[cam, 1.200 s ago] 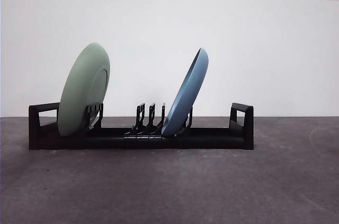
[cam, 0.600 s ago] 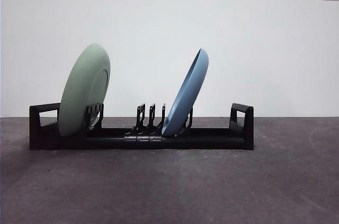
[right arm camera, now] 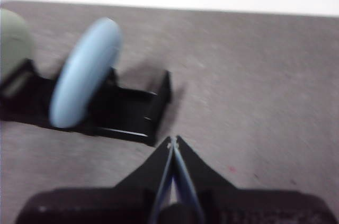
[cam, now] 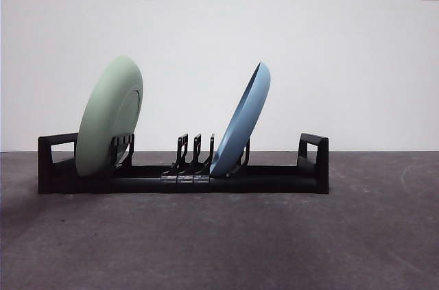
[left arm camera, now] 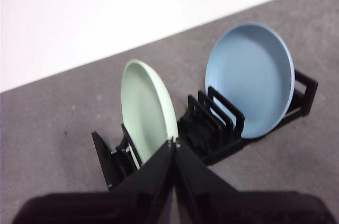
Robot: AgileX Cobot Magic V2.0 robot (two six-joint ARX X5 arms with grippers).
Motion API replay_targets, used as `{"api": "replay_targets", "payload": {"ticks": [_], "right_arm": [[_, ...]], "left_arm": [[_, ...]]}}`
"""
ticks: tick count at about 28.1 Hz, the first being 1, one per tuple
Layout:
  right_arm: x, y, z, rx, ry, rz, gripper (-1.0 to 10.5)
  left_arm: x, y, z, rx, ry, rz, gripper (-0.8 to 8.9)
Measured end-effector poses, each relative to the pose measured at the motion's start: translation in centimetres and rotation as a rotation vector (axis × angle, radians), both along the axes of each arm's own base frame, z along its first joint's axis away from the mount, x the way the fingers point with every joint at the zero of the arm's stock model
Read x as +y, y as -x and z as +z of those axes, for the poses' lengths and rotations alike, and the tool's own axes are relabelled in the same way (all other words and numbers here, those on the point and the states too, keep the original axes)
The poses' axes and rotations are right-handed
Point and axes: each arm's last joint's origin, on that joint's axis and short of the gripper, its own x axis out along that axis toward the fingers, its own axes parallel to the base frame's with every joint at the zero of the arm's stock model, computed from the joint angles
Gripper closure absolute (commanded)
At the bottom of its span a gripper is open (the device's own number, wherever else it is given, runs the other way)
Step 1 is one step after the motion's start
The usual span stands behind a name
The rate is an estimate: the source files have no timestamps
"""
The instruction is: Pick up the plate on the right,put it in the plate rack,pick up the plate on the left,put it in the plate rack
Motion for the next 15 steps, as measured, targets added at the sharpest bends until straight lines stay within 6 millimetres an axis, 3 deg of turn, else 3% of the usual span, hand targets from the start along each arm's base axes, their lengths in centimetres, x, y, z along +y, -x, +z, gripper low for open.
{"api": "replay_targets", "payload": {"ticks": [9,15], "right_arm": [[0.2,-1.7,-1.1,0.097,0.009,-0.006,9.4],[0.3,-1.8,-1.2,0.102,0.009,-0.006,9.4]], "left_arm": [[-0.4,-0.7,-0.5,0.038,-0.017,0.001,8.18],[-0.3,-0.6,-0.9,0.07,-0.049,0.002,8.17]]}}
